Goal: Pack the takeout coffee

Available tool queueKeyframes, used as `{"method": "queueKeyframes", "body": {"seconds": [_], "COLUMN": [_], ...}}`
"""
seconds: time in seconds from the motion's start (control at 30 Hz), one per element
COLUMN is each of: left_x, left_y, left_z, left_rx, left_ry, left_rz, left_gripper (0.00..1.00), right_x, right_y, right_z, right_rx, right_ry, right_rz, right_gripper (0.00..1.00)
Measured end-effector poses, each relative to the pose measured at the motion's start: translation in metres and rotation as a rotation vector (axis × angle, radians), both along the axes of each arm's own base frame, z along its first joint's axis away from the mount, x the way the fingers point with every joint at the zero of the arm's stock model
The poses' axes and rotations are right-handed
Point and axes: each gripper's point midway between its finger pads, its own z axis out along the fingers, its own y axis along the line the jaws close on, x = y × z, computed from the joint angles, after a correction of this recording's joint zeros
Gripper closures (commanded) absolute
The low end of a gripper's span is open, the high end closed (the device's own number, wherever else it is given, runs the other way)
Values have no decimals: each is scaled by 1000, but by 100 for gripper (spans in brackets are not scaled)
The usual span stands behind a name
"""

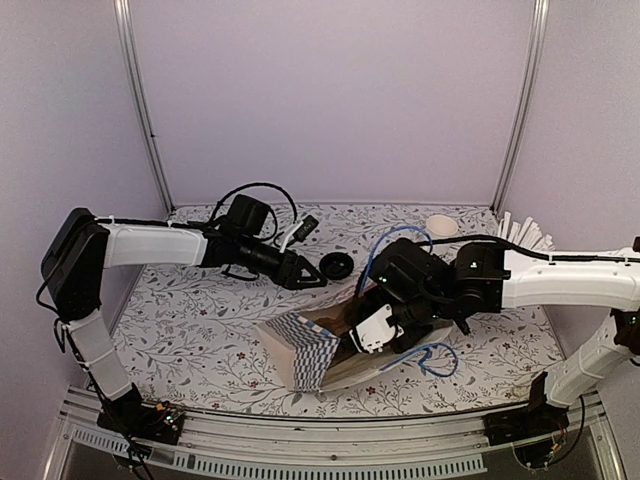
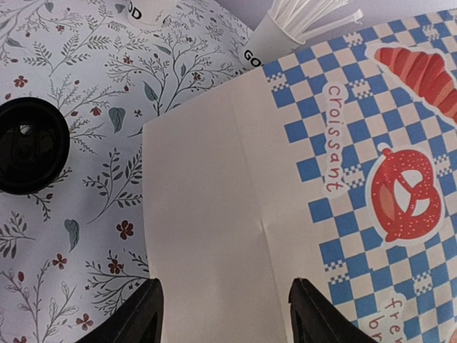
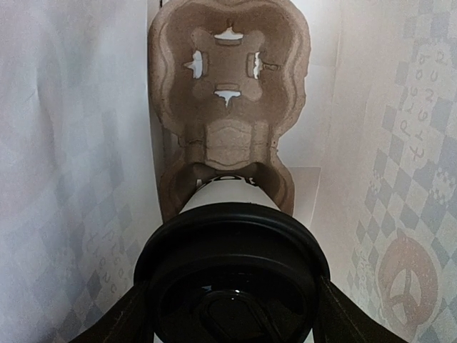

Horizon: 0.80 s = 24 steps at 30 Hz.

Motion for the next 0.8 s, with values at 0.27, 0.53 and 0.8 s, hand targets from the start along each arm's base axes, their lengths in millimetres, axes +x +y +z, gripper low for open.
{"method": "queueKeyframes", "body": {"seconds": [0.27,0.53,0.8], "left_x": [1,4,-1], "left_y": [6,25,46], "left_z": [5,52,62], "left_rx": [19,-15,-1], "left_ry": [-7,-100,-127], "left_rz": [25,75,108], "left_gripper": [37,36,35], "right_x": [17,30,32], "right_y": [7,15,19], "right_z": [-2,-8,-12], "right_rx": [8,-28,-72], "right_ry": [51,172,284], "right_rz": [-47,-104,-138], "right_gripper": [52,52,52]}}
